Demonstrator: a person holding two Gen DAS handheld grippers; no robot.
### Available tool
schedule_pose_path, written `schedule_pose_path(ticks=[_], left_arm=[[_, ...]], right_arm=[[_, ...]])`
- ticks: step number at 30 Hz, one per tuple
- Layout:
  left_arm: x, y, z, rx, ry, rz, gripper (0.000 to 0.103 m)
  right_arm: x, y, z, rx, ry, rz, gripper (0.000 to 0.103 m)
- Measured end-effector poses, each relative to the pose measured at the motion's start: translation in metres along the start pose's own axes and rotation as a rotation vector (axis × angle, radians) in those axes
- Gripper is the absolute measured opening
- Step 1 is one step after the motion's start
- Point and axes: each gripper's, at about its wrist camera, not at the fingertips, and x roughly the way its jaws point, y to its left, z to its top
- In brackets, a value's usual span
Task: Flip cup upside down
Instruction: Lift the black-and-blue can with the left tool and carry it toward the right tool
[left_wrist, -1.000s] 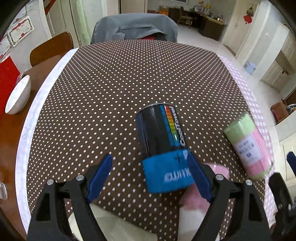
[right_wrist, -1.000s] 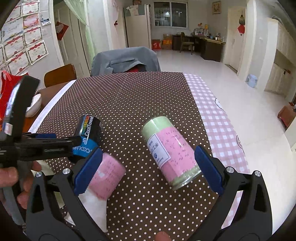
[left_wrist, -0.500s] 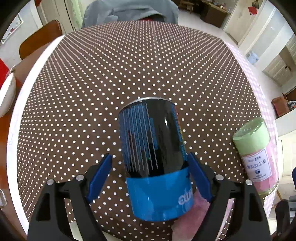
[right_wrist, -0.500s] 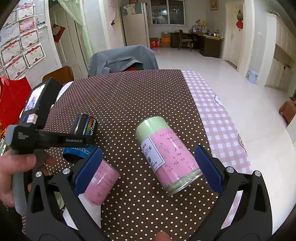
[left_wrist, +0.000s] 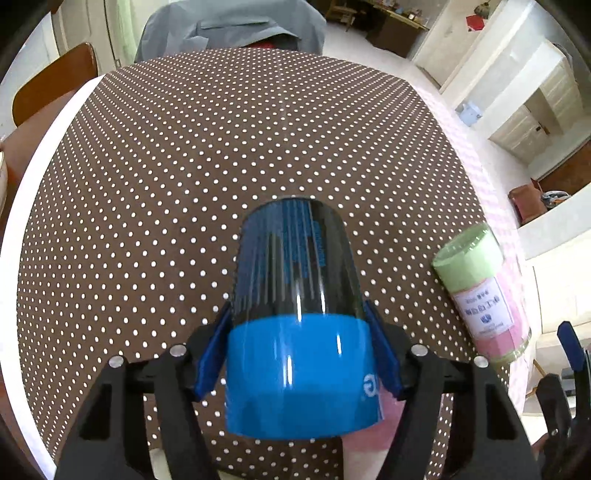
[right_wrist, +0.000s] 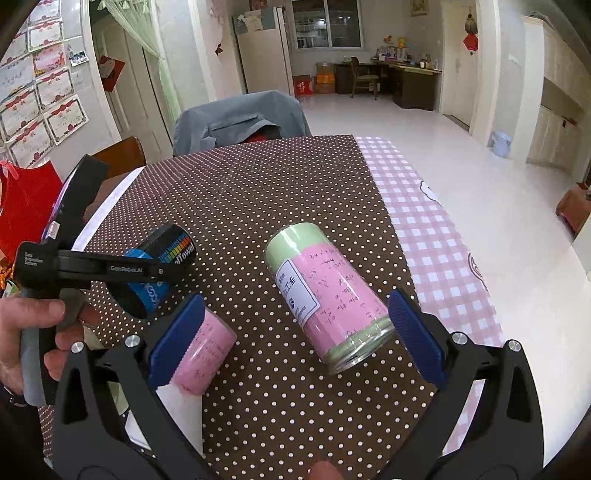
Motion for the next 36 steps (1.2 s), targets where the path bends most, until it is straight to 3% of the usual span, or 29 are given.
schedule_pose_path(ticks=[8, 16, 27, 36], left_arm=[[-0.032, 0.006, -0.041, 0.030, -0.059, -0.022, 0.066], [-0.088, -0.001, -0.082, 0.065, -0.193, -0.029, 0.066], [-0.169, -0.005, -0.191, 0.129, -0.377, 0.007, 0.066], [-0.174, -0.016, -0.271, 0.131, -0.426, -0.001, 0.066]], right_arm=[[-0.021, 0.000, -0.009, 0.009, -0.022, -0.007, 0.097], [-0.049, 0.002, -0.017, 0.013, -0.059, -0.009, 0.097], [-0.102, 0.010, -0.056, 0.025, -0.121, 0.003, 0.097], [-0.128, 0.016, -0.101, 0.018, -0.144, 0.015, 0.097]])
